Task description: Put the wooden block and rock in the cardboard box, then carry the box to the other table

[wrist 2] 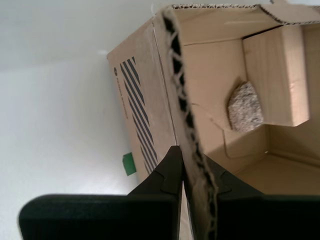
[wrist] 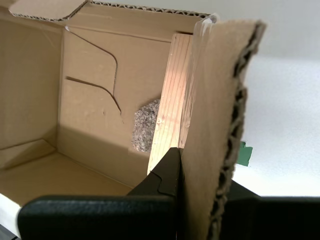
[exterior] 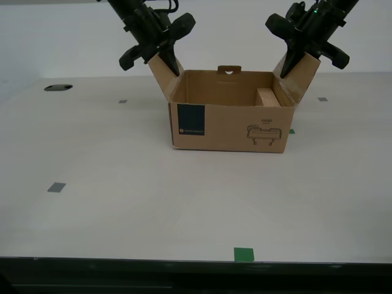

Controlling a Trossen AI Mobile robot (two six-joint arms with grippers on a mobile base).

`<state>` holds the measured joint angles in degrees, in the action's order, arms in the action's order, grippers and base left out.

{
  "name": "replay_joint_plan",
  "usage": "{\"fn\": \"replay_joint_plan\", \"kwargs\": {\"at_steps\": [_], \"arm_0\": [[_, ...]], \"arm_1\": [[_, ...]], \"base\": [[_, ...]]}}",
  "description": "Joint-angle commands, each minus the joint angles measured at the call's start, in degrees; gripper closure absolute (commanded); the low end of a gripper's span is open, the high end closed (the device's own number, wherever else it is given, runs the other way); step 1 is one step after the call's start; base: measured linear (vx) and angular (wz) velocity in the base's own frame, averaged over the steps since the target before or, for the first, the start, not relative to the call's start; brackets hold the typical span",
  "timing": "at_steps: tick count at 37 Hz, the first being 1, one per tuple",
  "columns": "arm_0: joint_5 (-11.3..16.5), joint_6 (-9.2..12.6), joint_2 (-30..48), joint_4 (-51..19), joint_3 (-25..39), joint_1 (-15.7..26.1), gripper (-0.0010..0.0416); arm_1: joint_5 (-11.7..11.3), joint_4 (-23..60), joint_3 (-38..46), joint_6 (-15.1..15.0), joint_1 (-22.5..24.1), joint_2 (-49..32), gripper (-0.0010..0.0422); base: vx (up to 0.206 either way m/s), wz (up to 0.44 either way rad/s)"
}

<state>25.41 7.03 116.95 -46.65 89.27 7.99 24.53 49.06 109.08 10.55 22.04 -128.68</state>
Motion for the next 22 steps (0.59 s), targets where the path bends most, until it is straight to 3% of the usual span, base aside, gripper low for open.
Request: {"fn": "replay_joint_plan", "kwargs": {"at_steps": [1, 22], "arm_0": [[-0.11, 0.28, -1.53, -0.11, 0.02, 0.07, 0.0407], [-0.11, 2.29, -14.36, -3.63, 0.02, 0.13, 0.0407]], "arm_1": [[-0.04, 0.81, 1.25, -0.11, 0.15, 0.76, 0.0414], [-0.02, 7.13, 4.42, -1.46, 2.12, 6.71, 0.0414]], "base": [[0.0, 0.0], [0.0, 0.0]]}}
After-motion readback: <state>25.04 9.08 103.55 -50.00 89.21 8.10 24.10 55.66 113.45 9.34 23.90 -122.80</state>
